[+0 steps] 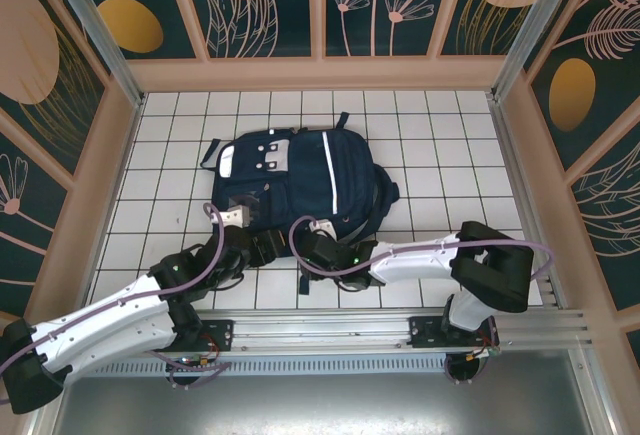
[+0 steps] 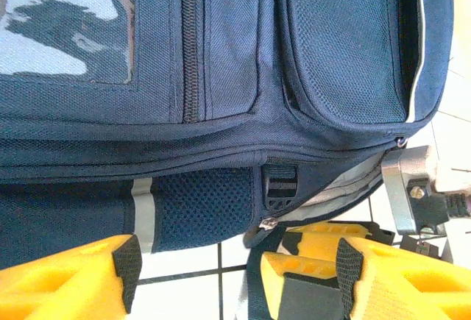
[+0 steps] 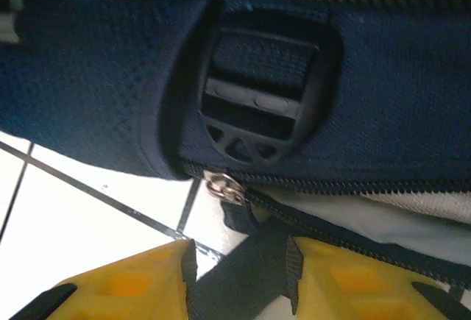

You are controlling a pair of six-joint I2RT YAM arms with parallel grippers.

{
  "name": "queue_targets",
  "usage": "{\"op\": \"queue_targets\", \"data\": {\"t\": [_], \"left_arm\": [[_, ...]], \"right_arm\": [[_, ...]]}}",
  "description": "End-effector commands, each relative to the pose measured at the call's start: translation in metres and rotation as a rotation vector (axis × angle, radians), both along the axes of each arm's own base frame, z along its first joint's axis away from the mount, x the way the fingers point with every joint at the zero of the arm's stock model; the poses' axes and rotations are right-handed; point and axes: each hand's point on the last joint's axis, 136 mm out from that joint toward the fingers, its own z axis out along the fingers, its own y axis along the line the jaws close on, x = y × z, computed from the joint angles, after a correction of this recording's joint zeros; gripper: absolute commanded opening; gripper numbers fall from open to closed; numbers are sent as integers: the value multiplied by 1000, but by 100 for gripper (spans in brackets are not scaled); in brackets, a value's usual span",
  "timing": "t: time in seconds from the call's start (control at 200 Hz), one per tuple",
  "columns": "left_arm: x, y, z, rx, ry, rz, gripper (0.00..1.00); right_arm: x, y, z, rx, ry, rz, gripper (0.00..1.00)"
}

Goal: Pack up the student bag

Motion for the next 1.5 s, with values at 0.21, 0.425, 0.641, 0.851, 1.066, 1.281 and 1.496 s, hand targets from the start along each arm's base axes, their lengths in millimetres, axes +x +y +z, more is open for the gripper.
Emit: {"op": "queue_targets", "data": {"t": [0.21,0.425,0.641,0.851,1.066,1.281,1.496], "left_arm": [[0,10,-5,7,6,42,72],[0,21,-8,20,14,98,72],[-11,45,-35,-6,152,267,84],[-19,37,-55,-251,295,335,81],[-19,24,-83,-400,399,354,78],[0,27,-74,-377,331,389,80],[10,22,-74,-371,295,379,74]], "right_arm": [[7,8,-22,-52,0,-36,37],[14,-1,-34,-82,7,-89,22],[9,4,-12,-30,7,-49,0],[3,11,10,54,27,-11,0],[0,20,13,85,46,18,0],[-2,22,11,89,57,33,0],[-3,22,8,89,61,35,0]]}}
